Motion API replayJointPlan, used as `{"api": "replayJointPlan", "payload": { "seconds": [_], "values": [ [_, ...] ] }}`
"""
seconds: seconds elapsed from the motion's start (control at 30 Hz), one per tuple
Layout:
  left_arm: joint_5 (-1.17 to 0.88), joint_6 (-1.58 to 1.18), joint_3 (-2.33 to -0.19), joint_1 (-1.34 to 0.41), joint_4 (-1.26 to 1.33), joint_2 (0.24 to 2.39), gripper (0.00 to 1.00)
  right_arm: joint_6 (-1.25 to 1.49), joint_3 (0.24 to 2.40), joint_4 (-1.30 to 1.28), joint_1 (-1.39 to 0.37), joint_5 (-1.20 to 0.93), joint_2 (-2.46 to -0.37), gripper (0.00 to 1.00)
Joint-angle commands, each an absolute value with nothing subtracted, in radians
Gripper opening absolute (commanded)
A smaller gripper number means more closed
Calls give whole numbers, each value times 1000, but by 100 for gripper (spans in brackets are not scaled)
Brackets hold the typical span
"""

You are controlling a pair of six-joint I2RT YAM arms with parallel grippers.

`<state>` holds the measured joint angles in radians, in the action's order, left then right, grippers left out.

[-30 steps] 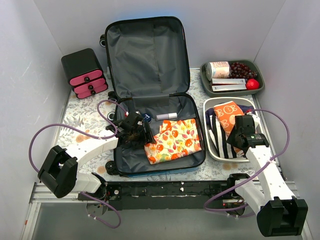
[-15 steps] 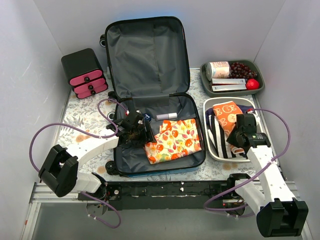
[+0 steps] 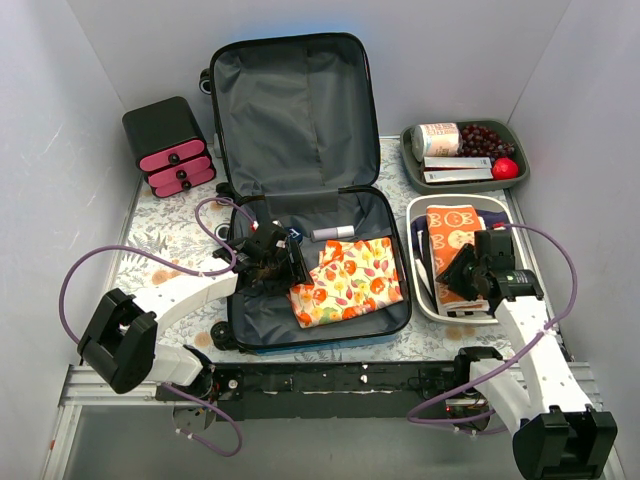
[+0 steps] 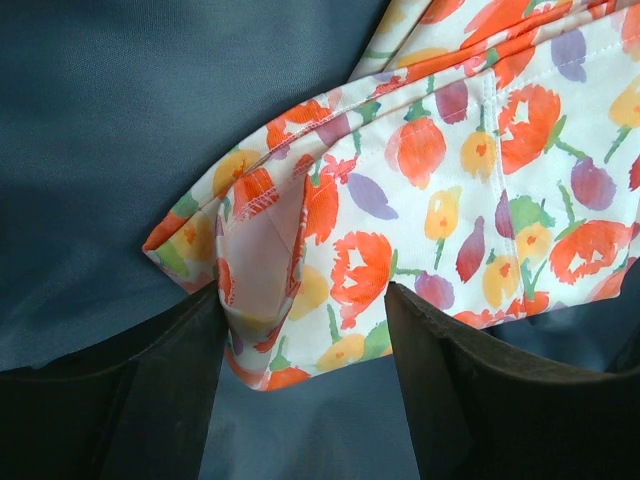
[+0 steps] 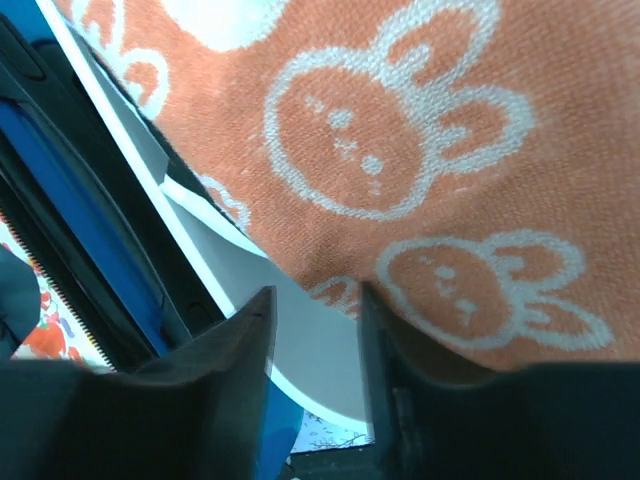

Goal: Open, take out, and arrange the luggage

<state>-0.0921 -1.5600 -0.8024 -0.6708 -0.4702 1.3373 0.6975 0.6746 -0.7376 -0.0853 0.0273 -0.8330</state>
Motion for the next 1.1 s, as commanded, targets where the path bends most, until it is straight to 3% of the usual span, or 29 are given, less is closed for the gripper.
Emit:
{"api": "replayJointPlan", "payload": {
  "seconds": [0.0, 0.13, 0.27, 0.37, 0.43, 0.57, 0.73, 0.83, 1.07],
  "values": [
    [-78, -1563, -802, -675, -462, 1322, 63, 576, 767, -713, -86, 71, -793, 59],
    [-78, -1562, -798, -675, -451, 1338, 63, 362, 862, -715, -109, -58, -813, 71],
    [-72, -1557, -795, -675, -456, 1361, 62, 319, 902, -667, -354, -3, -857, 76],
    [-67, -1566, -782, -675, -456, 1370, 60, 284, 949, -655, -642, 133, -952, 80],
    [-69, -1572, -778, -675, -453, 1370, 59, 275, 1000, -655, -714, 196, -1052, 80],
    [-54, -1582, -769, -675, -445, 1367, 43, 206, 1092, -715, -862, 317, -1239, 80],
    [-48, -1574, -778, -675, -437, 1378, 18, 118, 1149, -652, -874, 379, -1417, 79],
    [-38, -1572, -782, -675, -439, 1385, 11, 68, 1186, -638, -871, 385, -1500, 79],
    [-29, -1572, -793, -675, -436, 1407, 9, 57, 1165, -612, -830, 324, -1615, 73]
  ]
}}
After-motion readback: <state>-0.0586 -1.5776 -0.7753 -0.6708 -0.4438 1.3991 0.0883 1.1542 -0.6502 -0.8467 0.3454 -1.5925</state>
